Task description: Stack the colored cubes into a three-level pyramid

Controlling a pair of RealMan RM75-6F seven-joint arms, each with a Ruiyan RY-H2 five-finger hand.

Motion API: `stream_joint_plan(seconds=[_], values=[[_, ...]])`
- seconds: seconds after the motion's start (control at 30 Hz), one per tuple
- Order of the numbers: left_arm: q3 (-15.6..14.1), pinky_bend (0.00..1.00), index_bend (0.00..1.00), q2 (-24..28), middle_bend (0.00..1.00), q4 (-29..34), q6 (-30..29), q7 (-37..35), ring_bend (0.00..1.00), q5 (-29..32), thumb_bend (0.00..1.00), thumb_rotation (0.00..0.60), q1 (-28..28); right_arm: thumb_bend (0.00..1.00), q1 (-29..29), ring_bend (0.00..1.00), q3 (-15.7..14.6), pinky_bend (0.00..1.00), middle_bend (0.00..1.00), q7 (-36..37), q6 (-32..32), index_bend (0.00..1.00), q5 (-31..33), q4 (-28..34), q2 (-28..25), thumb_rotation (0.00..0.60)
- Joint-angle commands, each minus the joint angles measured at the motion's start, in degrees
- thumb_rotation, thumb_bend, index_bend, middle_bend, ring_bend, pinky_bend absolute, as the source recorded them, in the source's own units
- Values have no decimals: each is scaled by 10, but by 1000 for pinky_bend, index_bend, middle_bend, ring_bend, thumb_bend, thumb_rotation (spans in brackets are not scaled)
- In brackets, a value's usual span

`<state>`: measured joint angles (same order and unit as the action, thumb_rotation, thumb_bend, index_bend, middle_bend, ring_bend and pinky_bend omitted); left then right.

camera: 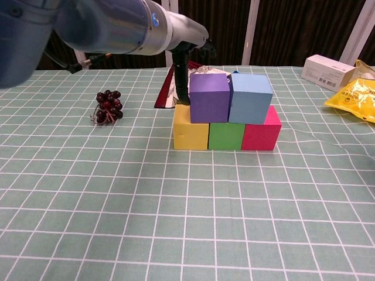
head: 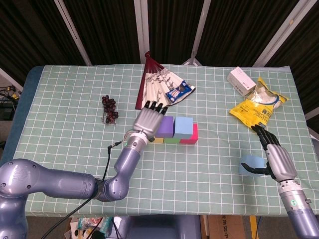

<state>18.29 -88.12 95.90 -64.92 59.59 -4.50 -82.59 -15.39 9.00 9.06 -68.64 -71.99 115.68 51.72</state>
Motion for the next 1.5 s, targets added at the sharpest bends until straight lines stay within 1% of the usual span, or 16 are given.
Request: stream_joint_plan(seconds=[0.03, 0.23, 0.37, 0.57, 0.73, 0.9, 1.07, 1.27, 1.4, 1.5], values=[[-7, 0, 0, 24, 43, 34, -12, -19, 0, -16, 168, 600, 22, 205, 0, 0, -1, 0, 0, -1, 0, 0, -1, 1, 0, 600], [-29, 0, 0, 64, 71, 96, -26, -46, 0, -41, 168, 600, 61, 205, -1, 0, -2, 0, 0, -5, 2, 0, 0, 1, 2, 600], [-46, 0, 0, 82, 98, 125, -33, -57, 0, -57, 168, 600, 80, 205, -2, 0, -4, 0, 0, -10, 6, 0, 1, 0, 4, 600], [-61, 0, 0, 99, 135, 148, -43, -71, 0, -74, 168, 600, 100, 205, -4, 0, -6, 0, 0, -17, 6, 0, 3, 1, 7, 600], [-66, 0, 0, 108, 160, 152, -41, -78, 0, -79, 168, 600, 110, 205, -5, 0, -7, 0, 0, -21, 8, 0, 5, 0, 9, 600], [-66, 0, 0, 103, 163, 145, -33, -81, 0, -77, 168, 600, 111, 205, -5, 0, -7, 0, 0, -23, 7, 0, 4, 1, 10, 600], [-67, 0, 0, 85, 158, 130, -22, -82, 0, -74, 168, 600, 107, 205, -5, 0, -7, 0, 0, -23, 7, 0, 5, 0, 10, 600], [-65, 0, 0, 60, 130, 113, -12, -80, 0, -73, 169, 600, 99, 205, -5, 0, -7, 0, 0, -24, 7, 0, 5, 0, 11, 600], [-62, 0, 0, 49, 89, 107, -12, -79, 0, -74, 169, 600, 94, 204, -5, 0, -7, 0, 0, -23, 7, 0, 5, -1, 11, 600], [-60, 0, 0, 45, 76, 106, -12, -78, 0, -77, 169, 600, 92, 205, -5, 0, -7, 0, 0, -23, 8, 0, 5, -1, 11, 600]])
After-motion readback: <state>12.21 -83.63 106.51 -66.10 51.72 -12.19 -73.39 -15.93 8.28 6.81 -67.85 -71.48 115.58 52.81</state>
